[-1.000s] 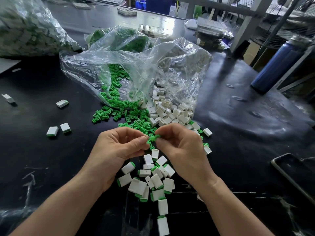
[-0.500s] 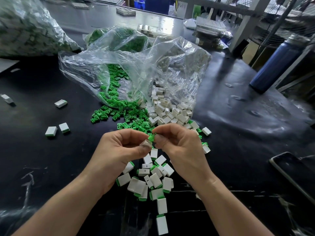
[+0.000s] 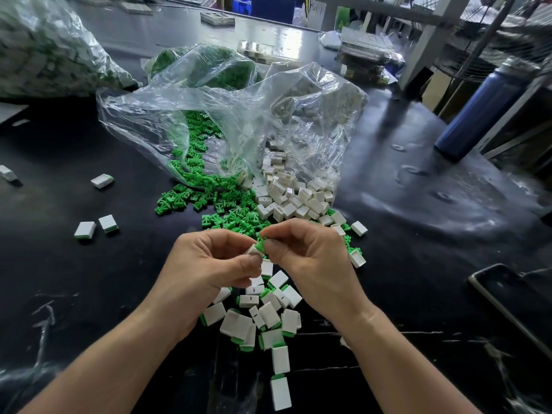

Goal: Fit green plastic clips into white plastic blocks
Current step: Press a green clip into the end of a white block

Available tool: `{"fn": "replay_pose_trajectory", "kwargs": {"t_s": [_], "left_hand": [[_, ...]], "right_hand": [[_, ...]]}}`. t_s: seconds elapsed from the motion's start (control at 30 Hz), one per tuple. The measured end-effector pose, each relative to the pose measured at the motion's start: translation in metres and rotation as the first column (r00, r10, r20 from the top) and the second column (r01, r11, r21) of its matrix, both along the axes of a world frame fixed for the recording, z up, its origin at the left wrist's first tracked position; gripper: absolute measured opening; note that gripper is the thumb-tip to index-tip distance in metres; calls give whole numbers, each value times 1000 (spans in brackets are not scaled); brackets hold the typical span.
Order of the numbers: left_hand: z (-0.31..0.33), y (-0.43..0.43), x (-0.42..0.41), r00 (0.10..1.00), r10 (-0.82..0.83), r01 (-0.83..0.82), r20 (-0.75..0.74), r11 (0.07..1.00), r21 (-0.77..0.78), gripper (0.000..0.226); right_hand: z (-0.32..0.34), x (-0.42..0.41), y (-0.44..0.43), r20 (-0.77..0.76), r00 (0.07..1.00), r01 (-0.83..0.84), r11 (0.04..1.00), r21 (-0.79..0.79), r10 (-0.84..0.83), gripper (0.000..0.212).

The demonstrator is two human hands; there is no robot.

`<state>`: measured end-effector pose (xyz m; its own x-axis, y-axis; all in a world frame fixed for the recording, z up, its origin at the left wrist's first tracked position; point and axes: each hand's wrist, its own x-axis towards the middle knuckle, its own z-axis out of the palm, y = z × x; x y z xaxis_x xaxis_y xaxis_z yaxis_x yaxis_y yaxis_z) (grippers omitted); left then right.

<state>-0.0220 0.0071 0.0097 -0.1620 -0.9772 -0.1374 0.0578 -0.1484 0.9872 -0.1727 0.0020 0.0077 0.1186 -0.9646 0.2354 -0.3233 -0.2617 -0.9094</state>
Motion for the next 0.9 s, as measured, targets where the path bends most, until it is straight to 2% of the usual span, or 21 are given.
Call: {"fn": "replay_pose_trajectory", "kwargs": {"t_s": [0.2, 0.43, 0.57, 0.8, 0.9], "left_hand": [[0, 1, -3, 999, 31, -30, 36, 999, -21, 5], [-3, 3, -5, 984, 67, -47, 164, 991, -122, 7], [-4, 5, -4, 974, 76, -40, 214, 985, -167, 8], [2, 5, -5, 991, 116, -105, 69, 983, -154, 7], [1, 5, -4, 991, 110, -95, 82, 981, -171, 12]], "right_hand": [[2, -2, 1, -63, 998, -10, 1000, 9, 10, 14], [-1, 1, 3, -165, 986, -28, 998, -60, 17, 12], [-2, 1, 3, -170, 985, -29, 997, -76, 16, 12], [-1, 2, 4, -180, 984, -28, 982, -187, -6, 20], [-2, 2, 5, -201, 980, -37, 979, -198, -4, 21]]}}
